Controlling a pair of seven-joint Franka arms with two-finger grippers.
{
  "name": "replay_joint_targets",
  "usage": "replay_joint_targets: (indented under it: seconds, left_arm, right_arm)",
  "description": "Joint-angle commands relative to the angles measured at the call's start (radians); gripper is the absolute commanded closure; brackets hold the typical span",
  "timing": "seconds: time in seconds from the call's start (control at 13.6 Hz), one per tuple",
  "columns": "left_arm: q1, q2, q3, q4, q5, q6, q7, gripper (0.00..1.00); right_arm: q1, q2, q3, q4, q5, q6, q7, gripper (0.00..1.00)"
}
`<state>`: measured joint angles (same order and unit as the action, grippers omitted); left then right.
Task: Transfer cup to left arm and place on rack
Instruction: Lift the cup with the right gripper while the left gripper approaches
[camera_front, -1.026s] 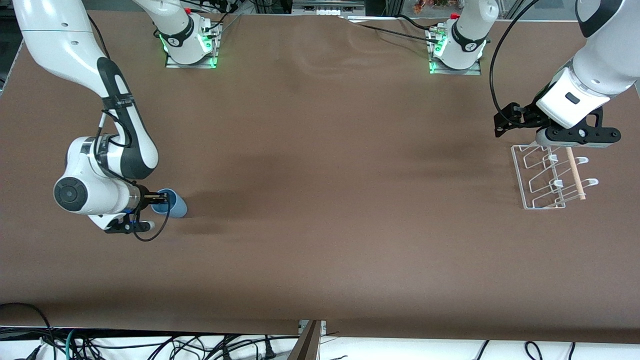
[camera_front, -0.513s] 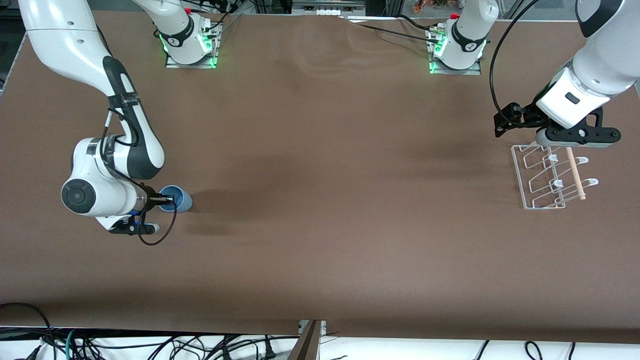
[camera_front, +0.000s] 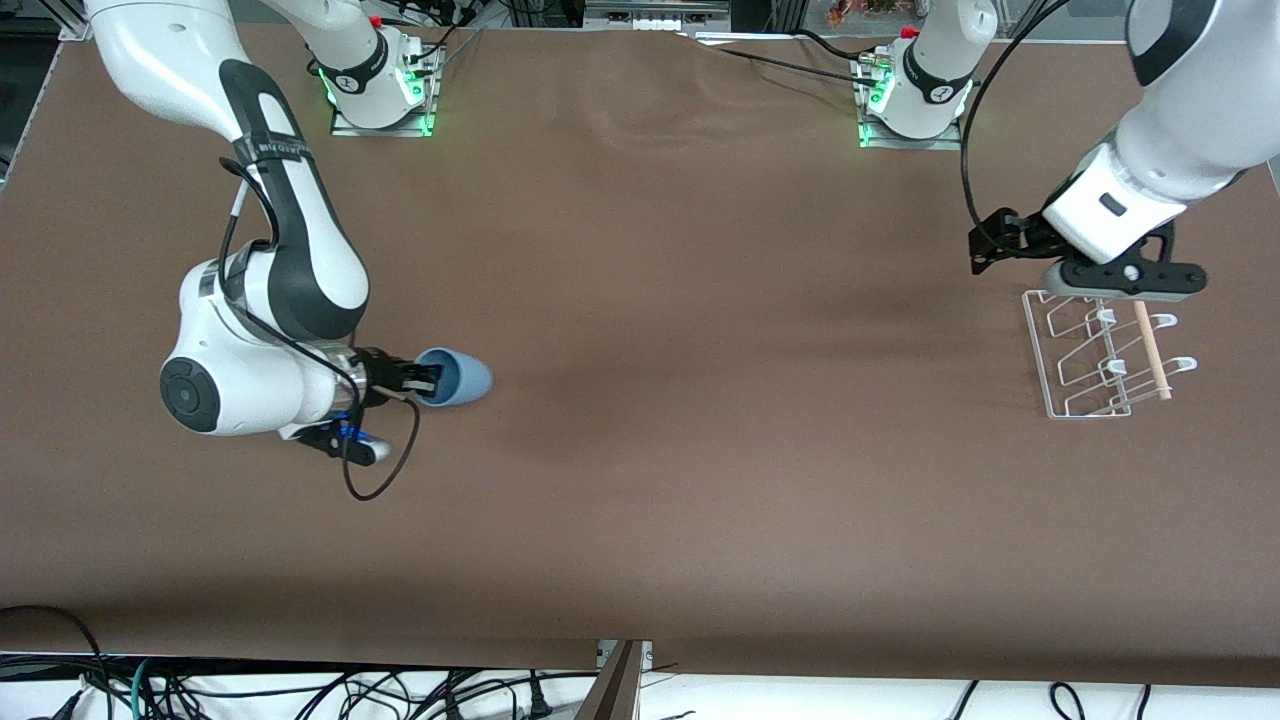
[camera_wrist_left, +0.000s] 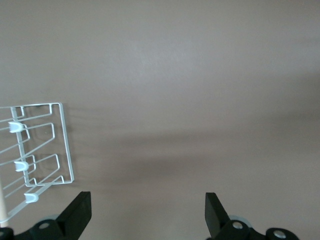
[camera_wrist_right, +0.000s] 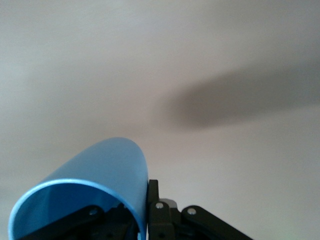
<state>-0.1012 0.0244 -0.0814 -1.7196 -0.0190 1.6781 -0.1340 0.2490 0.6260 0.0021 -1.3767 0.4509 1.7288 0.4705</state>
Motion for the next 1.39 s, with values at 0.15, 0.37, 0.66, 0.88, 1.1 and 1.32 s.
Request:
replay_joint_targets:
  seconds: [0.15,0.37,0.66,0.88,1.1,1.32]
  left_arm:
    - [-0.058,0.064,-0.024,0.02,-0.065,-0.02,0.055,0.0]
    - [-0.097,0.129,-0.024,0.083,-0.13,-0.014,0.25,0.0]
    - [-0.083,0.18,-0.023,0.112,-0.269,0.072,0.517,0.0]
    - [-0.084,0.218,-0.023,0.112,-0.393,0.168,0.756,0.0]
    - [-0.083,0.253,-0.023,0.11,-0.551,0.199,1.046,0.0]
    - [-0.097,0.269,-0.024,0.098,-0.585,0.273,1.216,0.0]
  right_arm:
    - [0.044,0.004,0.039,0.041,0.372,-0.014,0.223,1.0]
    - [0.07,0.006,0.045,0.045,0.595,-0.002,0.25,1.0]
    - [0.139,0.012,0.076,0.051,0.705,0.136,0.338,1.0]
    - [0.212,0.024,0.094,0.062,0.735,0.259,0.393,1.0]
    - [0.28,0.06,0.093,0.096,0.735,0.34,0.43,1.0]
    - [0.296,0.098,0.095,0.151,0.735,0.353,0.459,1.0]
